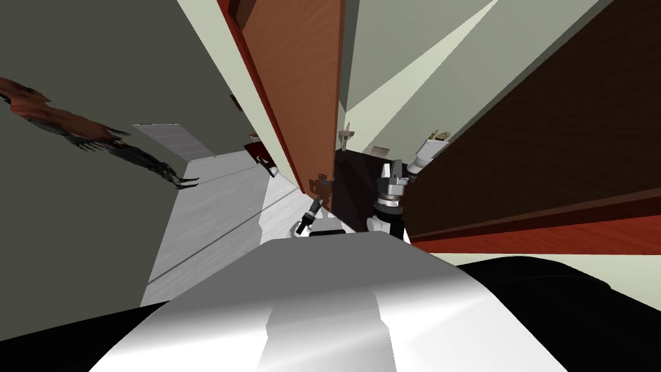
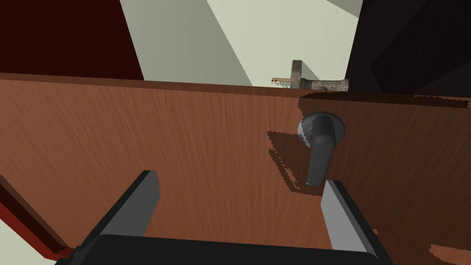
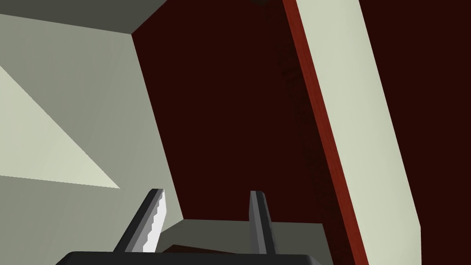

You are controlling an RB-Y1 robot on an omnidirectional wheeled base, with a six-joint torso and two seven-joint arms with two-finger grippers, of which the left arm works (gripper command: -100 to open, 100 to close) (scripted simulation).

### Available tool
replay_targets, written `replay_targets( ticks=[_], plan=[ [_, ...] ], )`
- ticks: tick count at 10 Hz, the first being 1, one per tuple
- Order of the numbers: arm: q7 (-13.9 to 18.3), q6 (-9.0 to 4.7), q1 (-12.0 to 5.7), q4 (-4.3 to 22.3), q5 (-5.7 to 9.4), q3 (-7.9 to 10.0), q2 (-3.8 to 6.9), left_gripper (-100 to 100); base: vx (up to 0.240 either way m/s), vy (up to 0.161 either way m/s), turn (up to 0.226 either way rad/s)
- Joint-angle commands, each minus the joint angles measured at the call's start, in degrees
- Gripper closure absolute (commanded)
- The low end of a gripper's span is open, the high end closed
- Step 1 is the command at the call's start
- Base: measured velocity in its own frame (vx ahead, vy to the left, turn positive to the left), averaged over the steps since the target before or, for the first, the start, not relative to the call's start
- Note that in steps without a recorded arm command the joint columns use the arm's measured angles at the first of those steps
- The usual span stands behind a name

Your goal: Push the door open

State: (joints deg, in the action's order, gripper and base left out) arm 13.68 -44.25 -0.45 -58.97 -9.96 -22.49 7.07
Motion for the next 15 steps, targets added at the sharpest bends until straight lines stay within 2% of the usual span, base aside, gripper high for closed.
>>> replay_targets(
  ticks=[1,2,4,6,15],
  plan=[
    [0.68,-0.2,-0.7,1.61,-0.21,-0.88,0.18,-100,0.126,0.095,-0.027],
    [1.13,-0.6,-1.52,3.54,-0.37,-1.6,0.22,-100,0.115,0.112,-0.027],
    [1.55,-0.97,-2.27,5.31,-0.53,-2.26,0.24,-100,0.136,0.085,-0.022],
    [2.37,-1.69,-3.73,8.75,-0.82,-3.55,0.28,-100,0.139,0.095,-0.03],
    [4.4,-3.48,-7.38,17.34,-1.56,-6.76,0.33,-100,0.131,0.081,-0.017]
  ],
)
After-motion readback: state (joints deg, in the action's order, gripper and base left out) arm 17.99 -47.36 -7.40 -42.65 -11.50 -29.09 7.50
